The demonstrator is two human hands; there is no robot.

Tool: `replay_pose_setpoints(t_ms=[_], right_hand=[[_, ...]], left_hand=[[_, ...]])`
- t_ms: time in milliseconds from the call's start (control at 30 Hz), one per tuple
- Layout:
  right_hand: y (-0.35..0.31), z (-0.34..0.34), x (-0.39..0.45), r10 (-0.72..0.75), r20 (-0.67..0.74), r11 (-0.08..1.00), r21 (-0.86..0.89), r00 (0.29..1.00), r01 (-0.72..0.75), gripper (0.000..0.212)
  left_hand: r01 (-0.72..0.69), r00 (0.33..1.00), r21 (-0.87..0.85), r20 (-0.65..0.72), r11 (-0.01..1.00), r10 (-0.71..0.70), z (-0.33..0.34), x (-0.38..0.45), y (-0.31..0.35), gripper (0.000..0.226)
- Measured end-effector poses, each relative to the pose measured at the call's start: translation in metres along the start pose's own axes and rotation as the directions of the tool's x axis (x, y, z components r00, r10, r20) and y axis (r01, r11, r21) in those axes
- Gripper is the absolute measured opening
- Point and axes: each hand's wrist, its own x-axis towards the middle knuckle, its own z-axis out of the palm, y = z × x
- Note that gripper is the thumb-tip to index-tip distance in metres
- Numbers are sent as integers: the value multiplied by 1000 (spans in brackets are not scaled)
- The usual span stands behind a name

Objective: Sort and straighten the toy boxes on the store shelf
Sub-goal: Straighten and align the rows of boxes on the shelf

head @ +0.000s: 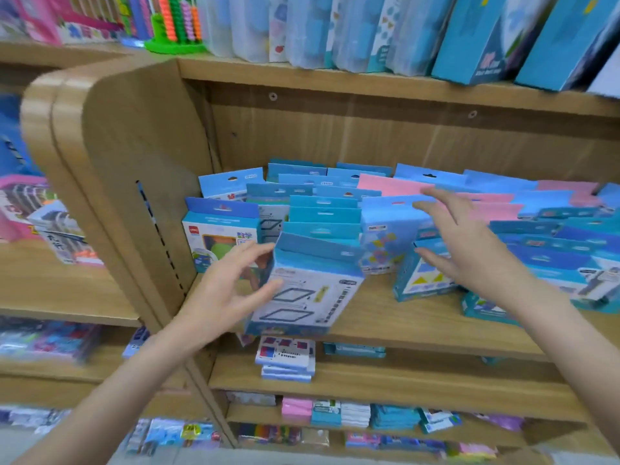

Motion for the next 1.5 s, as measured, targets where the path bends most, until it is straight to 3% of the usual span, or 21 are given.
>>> replay_pose_setpoints(t_ms=[100,167,267,333,400,467,633,767,967,1100,1233,1333,1433,1500], right_hand=[[-46,6,36,-168,2,968,189,986,164,38],[-74,15,65,-232,34,932,296,972,211,36],[-115,30,106,-250,33,891,400,968,216,37],[-137,40,132,-209,121,915,375,970,151,40],[-155,49,154,-168,227,947,306,959,94,41],[-166,58,168,-152,285,959,274,947,71,33],[-169,60,188,-86,234,953,302,968,12,20],[-146,9,197,58,-38,926,374,998,-39,20],[-74,-83,161,286,-305,870,481,908,-113,30],[-36,-114,106,357,-255,866,452,899,-216,18],[-15,-117,45,378,-21,824,464,925,-326,10],[-5,-82,17,431,94,865,238,897,-441,5],[-7,-30,-3,454,195,853,187,869,-488,13],[-8,-9,-10,504,169,834,159,847,-528,14]], left_hand=[[91,995,32,23,995,-92,-31,-19,-17,48],[171,985,104,5,980,-172,-48,-26,-21,36],[334,942,283,-61,899,-330,-61,-30,-23,43],[292,956,487,-125,823,-265,-59,-29,-21,64],[142,989,708,-75,691,-126,-49,-28,-27,83],[72,997,798,-47,598,-57,-42,-24,-34,91],[54,999,830,-43,555,-33,-46,-20,-40,89],[15,1000,826,-19,564,1,-53,-21,-44,84],[-1,999,856,23,517,-36,-51,-8,-54,86],[18,1000,854,-5,519,-27,-44,3,-57,79],[10,1000,843,-21,537,15,-36,17,-61,69],[28,999,842,-37,539,6,-32,22,-64,75],[34,999,840,-38,542,-4,-32,24,-66,81],[31,999,835,-36,550,-2,-33,23,-65,82]])
